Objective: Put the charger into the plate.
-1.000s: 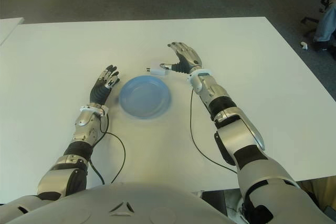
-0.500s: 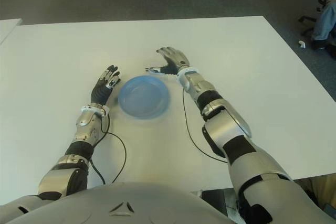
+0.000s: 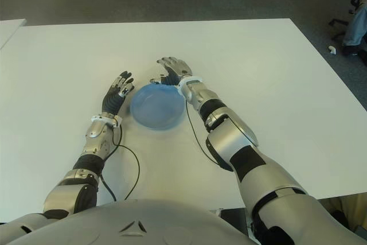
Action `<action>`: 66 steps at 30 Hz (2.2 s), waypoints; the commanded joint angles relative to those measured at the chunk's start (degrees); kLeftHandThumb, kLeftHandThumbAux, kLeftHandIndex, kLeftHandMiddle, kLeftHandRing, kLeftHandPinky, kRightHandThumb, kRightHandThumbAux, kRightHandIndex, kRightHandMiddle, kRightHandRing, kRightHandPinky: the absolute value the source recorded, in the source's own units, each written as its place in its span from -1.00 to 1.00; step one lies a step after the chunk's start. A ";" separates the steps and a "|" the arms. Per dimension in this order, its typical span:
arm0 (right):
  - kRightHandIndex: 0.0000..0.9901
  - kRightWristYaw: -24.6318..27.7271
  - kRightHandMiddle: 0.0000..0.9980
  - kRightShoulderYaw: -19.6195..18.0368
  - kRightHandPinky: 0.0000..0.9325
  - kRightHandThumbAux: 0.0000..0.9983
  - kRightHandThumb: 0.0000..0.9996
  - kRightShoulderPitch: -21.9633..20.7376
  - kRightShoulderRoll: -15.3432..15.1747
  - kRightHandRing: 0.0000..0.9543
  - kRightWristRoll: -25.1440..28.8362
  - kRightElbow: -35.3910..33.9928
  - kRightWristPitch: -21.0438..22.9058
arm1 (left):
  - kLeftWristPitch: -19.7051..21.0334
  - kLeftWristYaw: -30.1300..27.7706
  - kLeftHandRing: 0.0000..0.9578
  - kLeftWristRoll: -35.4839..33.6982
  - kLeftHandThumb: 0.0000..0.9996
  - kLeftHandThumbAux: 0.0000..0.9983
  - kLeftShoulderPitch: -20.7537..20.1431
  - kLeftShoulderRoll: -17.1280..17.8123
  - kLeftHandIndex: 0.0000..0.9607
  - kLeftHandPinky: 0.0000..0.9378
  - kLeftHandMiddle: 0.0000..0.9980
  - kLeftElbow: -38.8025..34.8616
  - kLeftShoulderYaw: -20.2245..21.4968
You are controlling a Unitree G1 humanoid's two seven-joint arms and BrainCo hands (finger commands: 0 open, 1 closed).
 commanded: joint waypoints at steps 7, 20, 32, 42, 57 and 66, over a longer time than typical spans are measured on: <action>-1.00 2.41 -1.00 -2.18 -1.00 -0.31 -1.00 1.47 1.47 -1.00 2.61 2.82 0.93 | 1.82 0.69 -1.00 0.58 -0.91 0.14 3.22 -0.93 -1.00 -0.98 -1.00 0.49 -0.78; -1.00 6.62 -1.00 -8.63 -1.00 -0.23 -1.00 4.81 1.60 -1.00 8.87 3.25 0.70 | 3.30 -0.05 -1.00 -0.46 -0.91 0.12 5.46 -0.91 -1.00 -0.97 -0.98 -3.66 -0.89; -1.00 12.05 -0.89 -16.29 -0.96 -0.10 -1.00 6.56 2.33 -0.87 16.88 3.20 0.62 | 6.32 -2.05 -0.95 -3.21 -0.86 0.14 6.81 -0.54 -1.00 -0.94 -0.92 -6.75 -0.36; -1.00 15.57 -0.94 -22.16 -1.00 -0.05 -1.00 7.31 2.51 -0.91 22.58 3.09 -0.19 | 7.85 -2.77 -0.93 -4.28 -0.88 0.15 7.10 -0.02 -1.00 -0.93 -0.90 -7.65 0.09; -1.00 17.49 -1.00 -28.61 -0.91 -0.07 -0.99 8.24 0.96 -1.00 27.67 2.79 -0.98 | 9.05 -3.56 -0.92 -5.86 -0.92 0.13 6.73 0.43 -1.00 -0.98 -0.88 -7.46 0.74; -1.00 19.55 -1.00 -28.28 -0.93 -0.04 -1.00 8.04 -3.63 -1.00 26.84 1.83 -2.53 | 9.68 -3.87 -0.92 -6.28 -0.94 0.12 6.06 0.56 -1.00 -0.98 -0.88 -6.70 1.28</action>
